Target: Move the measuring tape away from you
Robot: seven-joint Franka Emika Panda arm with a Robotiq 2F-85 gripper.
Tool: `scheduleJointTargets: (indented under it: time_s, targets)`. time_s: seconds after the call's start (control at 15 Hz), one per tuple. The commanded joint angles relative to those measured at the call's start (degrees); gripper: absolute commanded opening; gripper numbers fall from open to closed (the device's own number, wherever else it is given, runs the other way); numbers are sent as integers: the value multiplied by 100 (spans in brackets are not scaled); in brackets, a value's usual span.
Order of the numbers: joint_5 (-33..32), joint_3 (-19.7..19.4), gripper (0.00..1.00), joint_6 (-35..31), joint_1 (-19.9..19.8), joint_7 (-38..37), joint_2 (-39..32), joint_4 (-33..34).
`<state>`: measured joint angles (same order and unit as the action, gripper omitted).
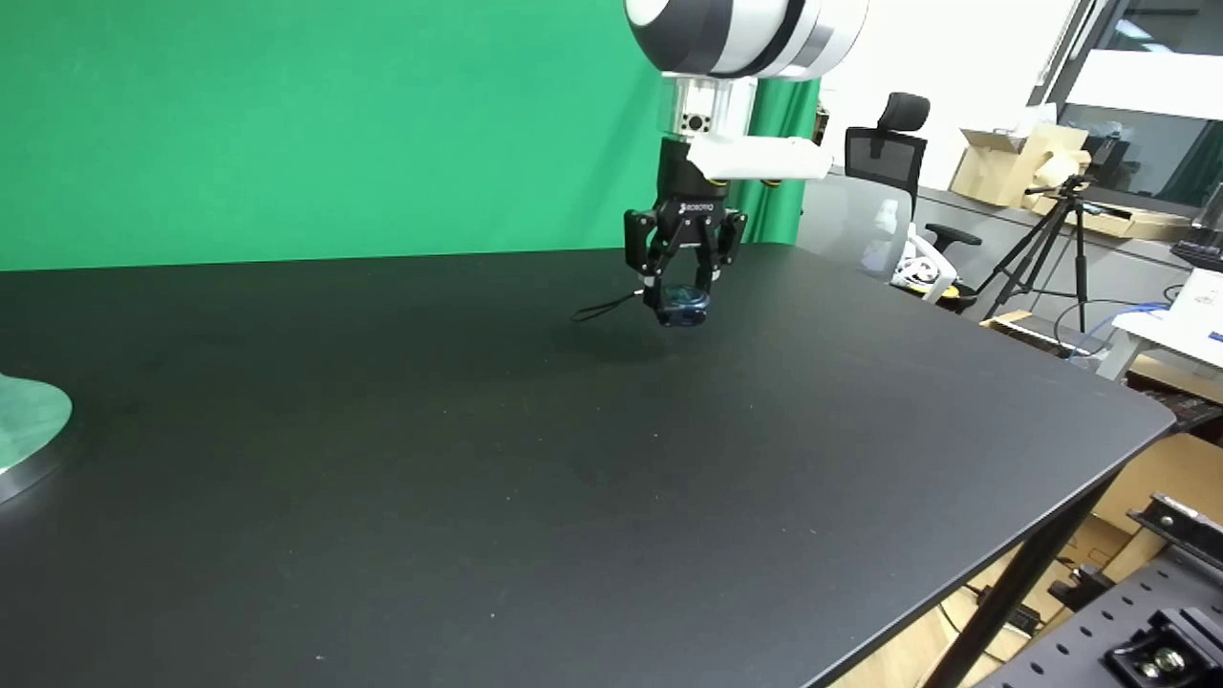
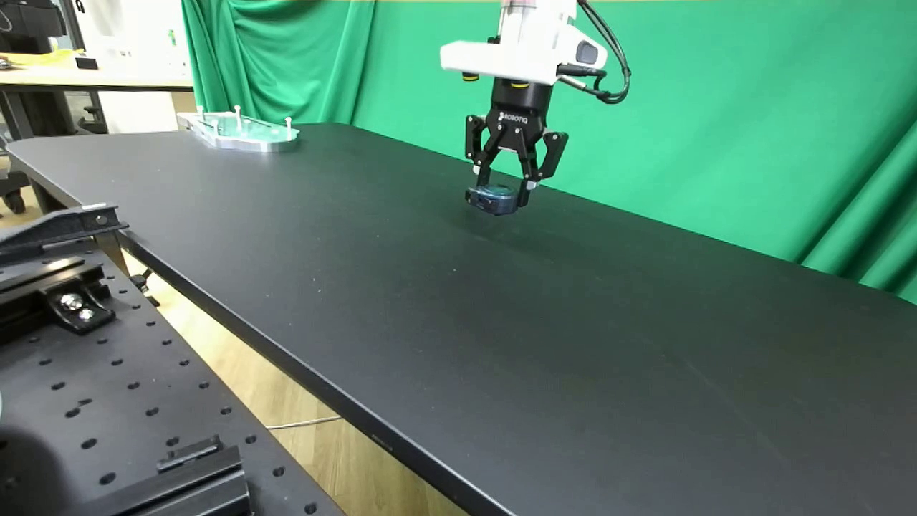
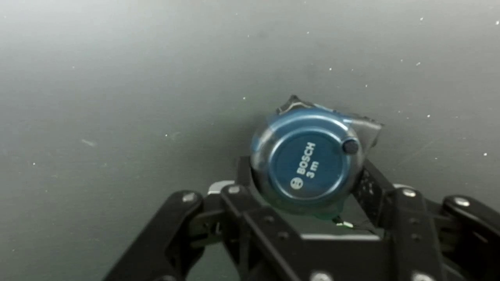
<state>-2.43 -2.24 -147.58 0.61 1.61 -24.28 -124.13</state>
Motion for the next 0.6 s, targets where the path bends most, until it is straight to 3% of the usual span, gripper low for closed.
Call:
scheduleJointTargets:
  time_s: [0.0,0.53]
  targets:
    - [-7,-14,42,148,-105,-34,-169,278]
    - [-2,-6,42,31,-225,50,-358,338]
